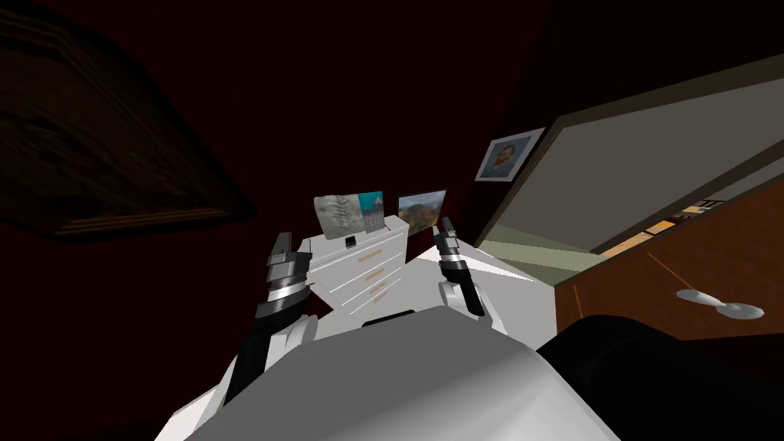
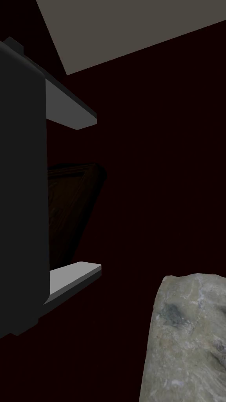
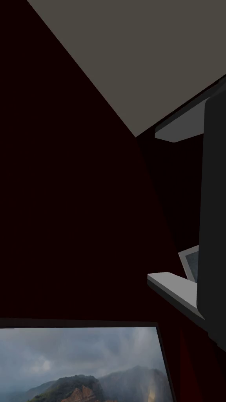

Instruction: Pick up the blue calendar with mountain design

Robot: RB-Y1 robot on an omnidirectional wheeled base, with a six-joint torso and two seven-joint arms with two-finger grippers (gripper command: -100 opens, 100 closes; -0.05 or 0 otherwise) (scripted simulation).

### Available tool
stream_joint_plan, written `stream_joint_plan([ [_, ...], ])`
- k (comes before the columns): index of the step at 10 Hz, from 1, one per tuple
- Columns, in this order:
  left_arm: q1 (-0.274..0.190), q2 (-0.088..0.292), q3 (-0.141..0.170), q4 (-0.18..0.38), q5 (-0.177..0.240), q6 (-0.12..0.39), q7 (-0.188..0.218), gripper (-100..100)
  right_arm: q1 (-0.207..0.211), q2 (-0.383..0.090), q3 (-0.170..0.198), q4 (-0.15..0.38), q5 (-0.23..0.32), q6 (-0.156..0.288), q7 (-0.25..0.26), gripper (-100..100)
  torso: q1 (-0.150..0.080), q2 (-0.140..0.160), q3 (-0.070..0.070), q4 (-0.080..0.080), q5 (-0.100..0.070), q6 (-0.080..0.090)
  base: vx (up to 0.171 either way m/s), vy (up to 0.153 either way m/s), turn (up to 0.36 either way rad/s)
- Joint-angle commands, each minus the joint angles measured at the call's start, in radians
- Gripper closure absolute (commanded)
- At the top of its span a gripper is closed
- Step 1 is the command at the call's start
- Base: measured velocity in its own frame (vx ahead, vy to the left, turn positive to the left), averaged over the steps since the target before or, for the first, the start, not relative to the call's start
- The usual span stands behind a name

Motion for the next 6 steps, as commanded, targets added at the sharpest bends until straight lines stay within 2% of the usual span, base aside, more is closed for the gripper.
stream_joint_plan([
  [1,0.004,0.039,0.011,0.010,-0.003,0.000,0.007,-100,0.000,0.000,0.000,0.000,0.000,0.000,0.000,0,0.000,0.000,0.000,0.000,0.000,0.000,-0.006,0.000,-0.120],
  [3,0.011,0.085,0.027,0.024,-0.007,-0.001,0.017,-100,0.000,0.000,0.000,0.000,0.000,0.000,0.000,0,0.001,0.001,0.000,0.000,0.000,0.000,-0.014,0.010,-0.121],
  [6,0.025,0.175,0.062,0.054,-0.014,-0.003,0.040,-100,0.000,0.000,0.000,0.000,0.000,0.000,0.000,0,0.001,0.002,0.001,0.000,0.000,0.000,-0.025,0.010,-0.173],
])
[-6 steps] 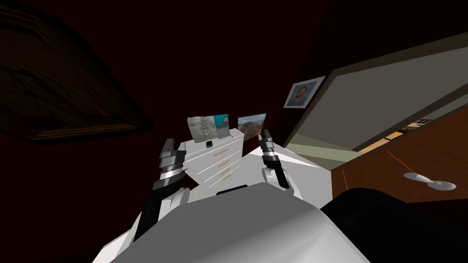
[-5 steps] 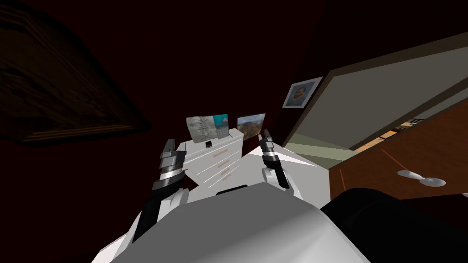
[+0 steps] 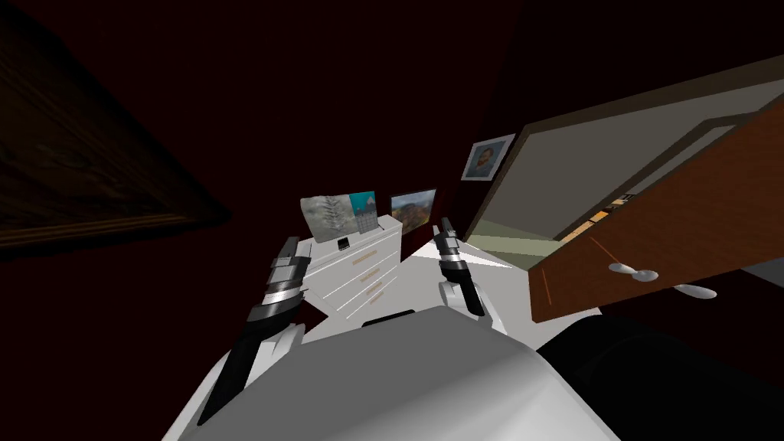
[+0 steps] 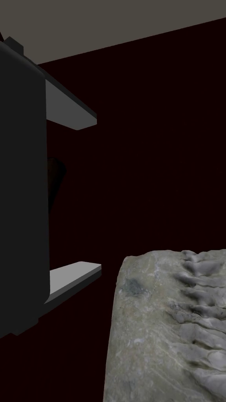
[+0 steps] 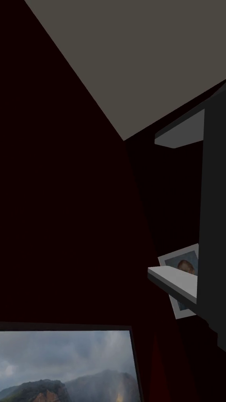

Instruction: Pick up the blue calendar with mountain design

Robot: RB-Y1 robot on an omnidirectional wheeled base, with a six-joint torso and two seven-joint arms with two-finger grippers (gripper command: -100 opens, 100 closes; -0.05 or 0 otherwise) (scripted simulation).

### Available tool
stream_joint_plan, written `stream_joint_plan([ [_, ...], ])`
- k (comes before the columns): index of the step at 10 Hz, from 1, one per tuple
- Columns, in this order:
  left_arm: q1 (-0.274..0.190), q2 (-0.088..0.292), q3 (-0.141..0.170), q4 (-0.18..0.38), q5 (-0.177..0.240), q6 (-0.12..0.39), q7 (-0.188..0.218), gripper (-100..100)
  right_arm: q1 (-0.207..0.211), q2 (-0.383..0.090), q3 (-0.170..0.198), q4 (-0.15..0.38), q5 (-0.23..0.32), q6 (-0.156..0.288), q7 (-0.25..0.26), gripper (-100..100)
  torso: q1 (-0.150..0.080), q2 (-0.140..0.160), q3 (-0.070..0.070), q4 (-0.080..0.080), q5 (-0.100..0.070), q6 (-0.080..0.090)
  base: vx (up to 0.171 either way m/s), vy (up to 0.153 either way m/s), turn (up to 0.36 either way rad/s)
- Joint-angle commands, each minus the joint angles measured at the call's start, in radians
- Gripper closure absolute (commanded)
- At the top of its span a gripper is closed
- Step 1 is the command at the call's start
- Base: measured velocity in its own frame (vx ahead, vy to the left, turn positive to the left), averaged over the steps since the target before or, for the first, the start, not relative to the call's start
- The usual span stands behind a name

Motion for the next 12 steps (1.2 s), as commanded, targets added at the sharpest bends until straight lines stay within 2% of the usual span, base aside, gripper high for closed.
stream_joint_plan([
  [1,0.007,0.050,0.023,0.019,-0.004,-0.001,0.017,-100,0.000,0.000,0.000,0.000,0.000,0.000,0.000,0,0.000,0.000,0.000,0.000,0.000,0.000,-0.039,0.008,-0.197],
  [2,0.014,0.081,0.038,0.032,-0.007,-0.002,0.027,-100,0.000,0.000,0.000,0.000,0.000,0.000,0.000,0,0.000,0.000,0.000,0.000,0.000,0.000,-0.039,0.006,-0.192],
  [3,0.014,0.095,0.038,0.032,-0.007,-0.002,0.027,-100,0.000,0.000,0.000,0.000,0.000,0.000,0.000,0,0.000,0.001,0.000,0.000,0.000,0.000,-0.023,0.006,-0.054],
  [5,0.027,0.162,0.069,0.058,-0.014,-0.005,0.051,-100,0.000,0.000,0.000,0.000,0.000,0.000,0.000,0,0.000,0.000,0.000,0.000,0.000,0.000,-0.029,0.001,-0.211],
  [6,0.027,0.174,0.069,0.058,-0.014,-0.005,0.051,-100,0.000,0.000,0.000,0.000,0.000,0.000,0.000,0,0.000,0.000,0.000,0.000,0.000,0.000,-0.028,0.008,-0.062],
  [8,0.041,0.243,0.102,0.085,-0.021,-0.008,0.076,-100,0.000,0.000,0.000,0.000,0.000,0.000,0.000,0,0.000,0.000,0.000,0.000,0.000,0.000,-0.029,0.001,-0.173],
  [9,0.041,0.256,0.102,0.085,-0.021,-0.008,0.076,-100,0.000,0.000,0.000,0.000,0.000,0.000,0.000,0,0.000,0.000,0.000,0.000,0.000,0.000,-0.031,0.004,-0.088],
  [11,0.056,0.323,0.135,0.110,-0.028,-0.010,0.100,-100,0.000,0.000,0.000,0.000,0.000,0.000,0.000,0,0.000,0.000,0.000,0.000,0.000,0.000,-0.035,0.000,-0.204],
  [12,0.056,0.341,0.135,0.110,-0.028,-0.010,0.100,-100,0.000,0.000,0.000,0.000,0.000,0.000,0.000,0,0.000,0.000,0.000,0.000,0.000,0.000,-0.026,0.006,-0.086],
])
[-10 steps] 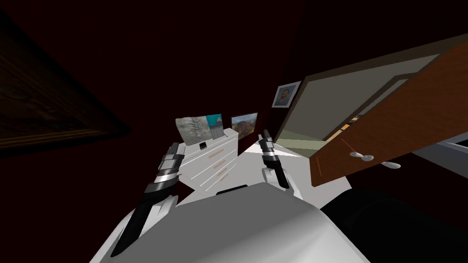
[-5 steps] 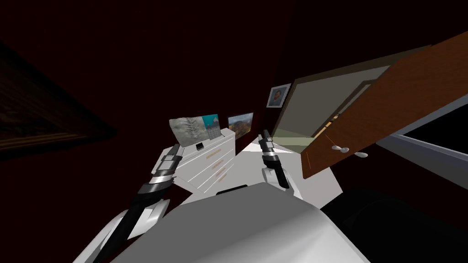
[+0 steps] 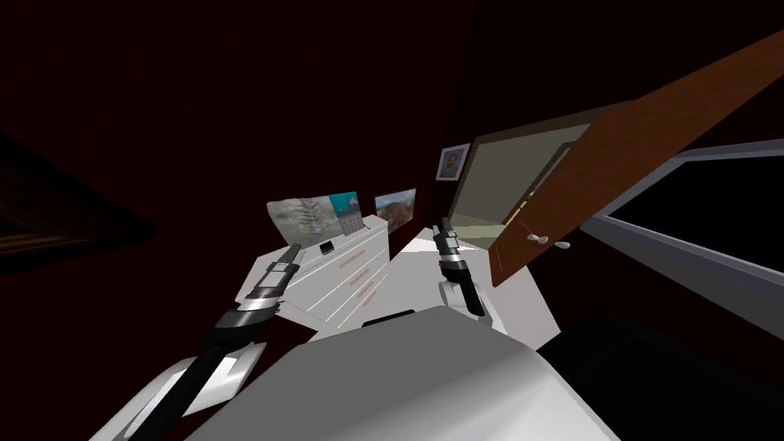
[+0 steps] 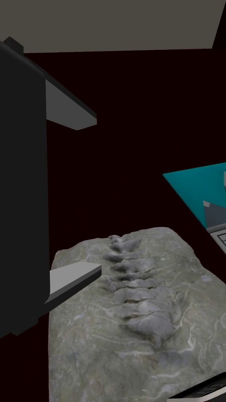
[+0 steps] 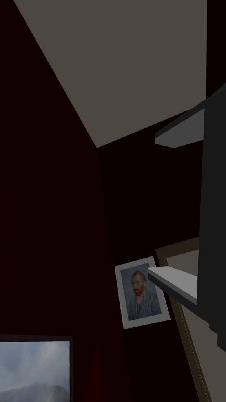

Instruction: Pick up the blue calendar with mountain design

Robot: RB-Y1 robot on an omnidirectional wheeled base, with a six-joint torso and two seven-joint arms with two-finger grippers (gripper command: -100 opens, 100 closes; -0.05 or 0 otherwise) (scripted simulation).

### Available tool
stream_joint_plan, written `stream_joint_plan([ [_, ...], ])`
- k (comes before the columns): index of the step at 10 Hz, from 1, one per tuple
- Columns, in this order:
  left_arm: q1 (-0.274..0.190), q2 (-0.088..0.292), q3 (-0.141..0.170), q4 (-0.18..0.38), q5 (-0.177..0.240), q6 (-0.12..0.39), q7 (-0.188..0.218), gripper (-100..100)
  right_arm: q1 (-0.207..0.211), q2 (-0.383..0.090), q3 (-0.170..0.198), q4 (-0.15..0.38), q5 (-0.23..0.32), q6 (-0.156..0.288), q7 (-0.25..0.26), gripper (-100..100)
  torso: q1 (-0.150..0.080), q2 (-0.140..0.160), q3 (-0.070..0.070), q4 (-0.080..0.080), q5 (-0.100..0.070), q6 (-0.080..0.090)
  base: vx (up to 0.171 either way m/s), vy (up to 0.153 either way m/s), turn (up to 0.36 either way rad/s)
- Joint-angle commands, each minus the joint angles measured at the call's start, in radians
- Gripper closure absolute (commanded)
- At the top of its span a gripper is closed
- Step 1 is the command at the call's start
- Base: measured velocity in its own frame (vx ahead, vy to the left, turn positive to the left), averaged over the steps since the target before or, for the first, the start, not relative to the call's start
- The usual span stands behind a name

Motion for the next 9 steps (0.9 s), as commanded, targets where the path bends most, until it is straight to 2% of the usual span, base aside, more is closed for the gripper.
stream_joint_plan([
  [1,0.007,0.050,0.021,0.016,-0.004,0.000,0.015,-100,0.000,0.000,0.000,0.000,0.000,0.000,0.000,0,0.000,0.000,0.000,0.000,0.000,0.000,-0.021,-0.001,-0.175],
  [2,0.007,0.057,0.021,0.016,-0.004,0.000,0.015,-100,0.000,0.000,0.000,0.000,0.000,0.000,0.000,0,0.000,0.000,0.000,0.000,0.000,0.001,-0.017,0.005,-0.076],
  [4,0.022,0.126,0.053,0.039,-0.014,0.000,0.034,-100,0.000,0.000,0.000,0.000,0.000,0.000,0.000,0,0.000,-0.001,0.000,0.000,0.000,0.000,-0.023,0.007,-0.198],
  [5,0.022,0.140,0.053,0.039,-0.014,0.000,0.034,-100,0.000,0.000,0.000,0.000,0.000,0.000,0.000,0,0.000,0.000,0.000,0.000,0.000,0.001,-0.020,0.013,-0.098],
  [7,0.035,0.209,0.084,0.058,-0.026,0.002,0.048,-100,0.000,0.000,0.000,0.000,0.000,0.000,0.000,0,0.000,-0.001,-0.001,0.000,0.000,0.000,-0.015,0.012,-0.214],
  [8,0.035,0.220,0.084,0.058,-0.026,0.002,0.048,-100,0.000,0.000,0.000,0.000,0.000,0.000,0.000,0,0.001,-0.001,-0.001,0.000,0.000,0.000,-0.011,0.021,-0.073],
  [9,0.041,0.259,0.099,0.067,-0.033,0.004,0.052,-100,0.000,0.000,0.000,0.000,0.000,0.000,0.000,0,0.001,-0.001,-0.001,0.000,0.000,0.000,-0.007,0.018,-0.169],
])
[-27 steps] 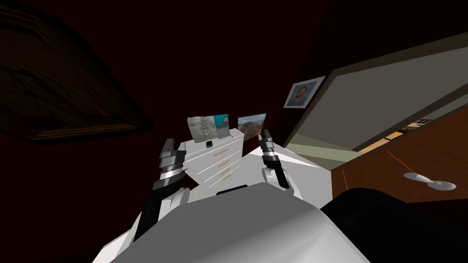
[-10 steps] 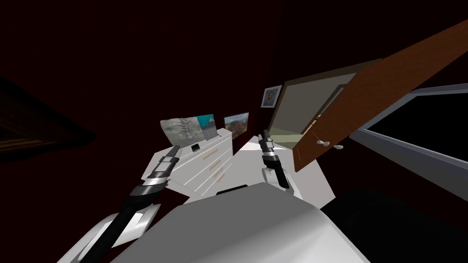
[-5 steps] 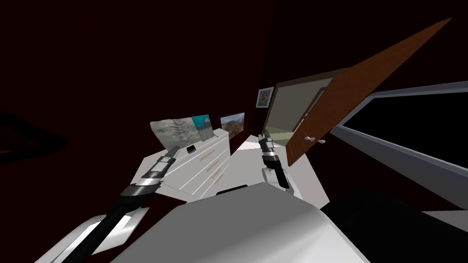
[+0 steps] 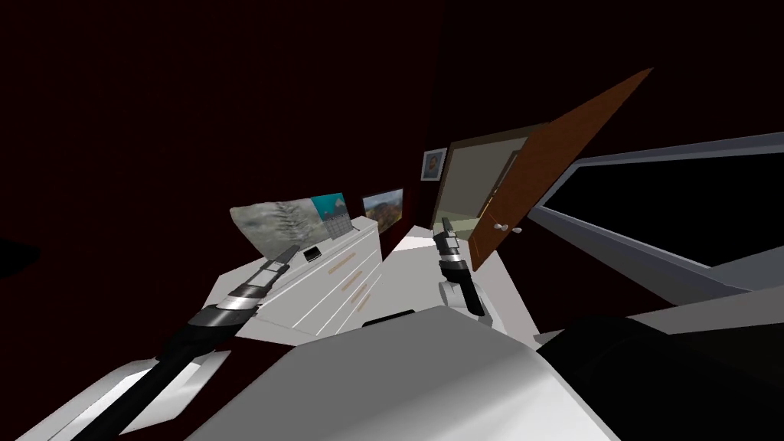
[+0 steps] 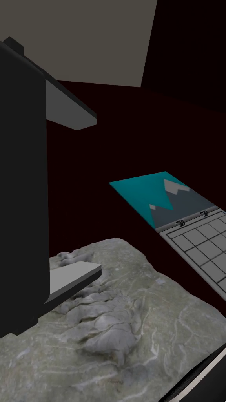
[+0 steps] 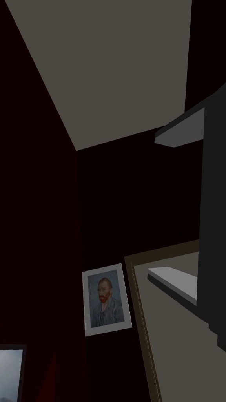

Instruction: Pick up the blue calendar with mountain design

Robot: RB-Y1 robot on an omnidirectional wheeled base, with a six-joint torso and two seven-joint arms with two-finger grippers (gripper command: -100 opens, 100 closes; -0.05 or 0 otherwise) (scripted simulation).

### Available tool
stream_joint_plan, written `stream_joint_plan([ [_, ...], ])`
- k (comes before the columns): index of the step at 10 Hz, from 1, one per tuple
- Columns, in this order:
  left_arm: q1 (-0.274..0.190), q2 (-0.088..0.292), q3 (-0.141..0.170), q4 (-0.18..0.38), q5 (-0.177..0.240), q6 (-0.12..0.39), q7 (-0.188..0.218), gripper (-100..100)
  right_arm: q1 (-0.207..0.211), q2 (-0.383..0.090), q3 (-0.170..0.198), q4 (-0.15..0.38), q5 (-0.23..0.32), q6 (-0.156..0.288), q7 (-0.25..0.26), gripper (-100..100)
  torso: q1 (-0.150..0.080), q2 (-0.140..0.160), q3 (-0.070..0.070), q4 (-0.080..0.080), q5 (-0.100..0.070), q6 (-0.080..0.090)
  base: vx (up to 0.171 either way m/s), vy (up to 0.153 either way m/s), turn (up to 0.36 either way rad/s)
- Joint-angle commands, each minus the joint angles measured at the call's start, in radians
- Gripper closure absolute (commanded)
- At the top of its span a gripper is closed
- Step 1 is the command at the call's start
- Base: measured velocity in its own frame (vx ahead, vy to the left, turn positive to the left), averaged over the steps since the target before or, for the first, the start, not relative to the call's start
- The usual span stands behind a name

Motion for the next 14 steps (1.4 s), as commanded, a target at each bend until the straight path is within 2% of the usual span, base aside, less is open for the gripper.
stream_joint_plan([
  [1,0.007,0.050,0.021,0.012,-0.011,0.005,0.005,-100,0.000,0.000,0.000,0.000,0.000,0.000,0.000,0,0.000,0.000,0.000,0.000,0.000,0.000,-0.007,0.035,-0.266],
  [2,0.013,0.081,0.035,0.020,-0.018,0.009,0.006,-100,0.000,0.000,0.000,0.000,0.000,0.000,0.000,0,0.001,0.000,0.000,0.000,0.000,0.000,-0.002,0.049,-0.262],
  [3,0.013,0.093,0.035,0.020,-0.018,0.009,0.006,-100,0.000,0.000,0.000,0.000,0.000,0.000,0.000,0,0.002,-0.001,0.000,0.000,0.000,0.000,0.005,0.042,-0.065],
  [6,0.027,0.188,0.073,0.037,-0.044,0.023,0.000,-100,0.000,0.000,0.000,0.000,0.000,0.000,0.000,0,0.002,-0.002,-0.001,0.000,0.000,0.000,0.014,0.051,-0.207],
  [10,0.041,0.303,0.117,0.051,-0.081,0.047,-0.023,-100,0.000,0.000,0.000,0.000,0.000,0.000,0.000,0,0.005,-0.003,-0.002,-0.001,0.001,0.000,0.020,0.093,-0.225],
  [14,0.052,0.399,0.155,0.059,-0.116,0.070,-0.049,-100,0.000,0.000,0.000,0.000,0.000,0.000,0.000,0,0.005,-0.003,-0.001,-0.001,0.001,-0.001,0.010,0.099,-0.210],
])
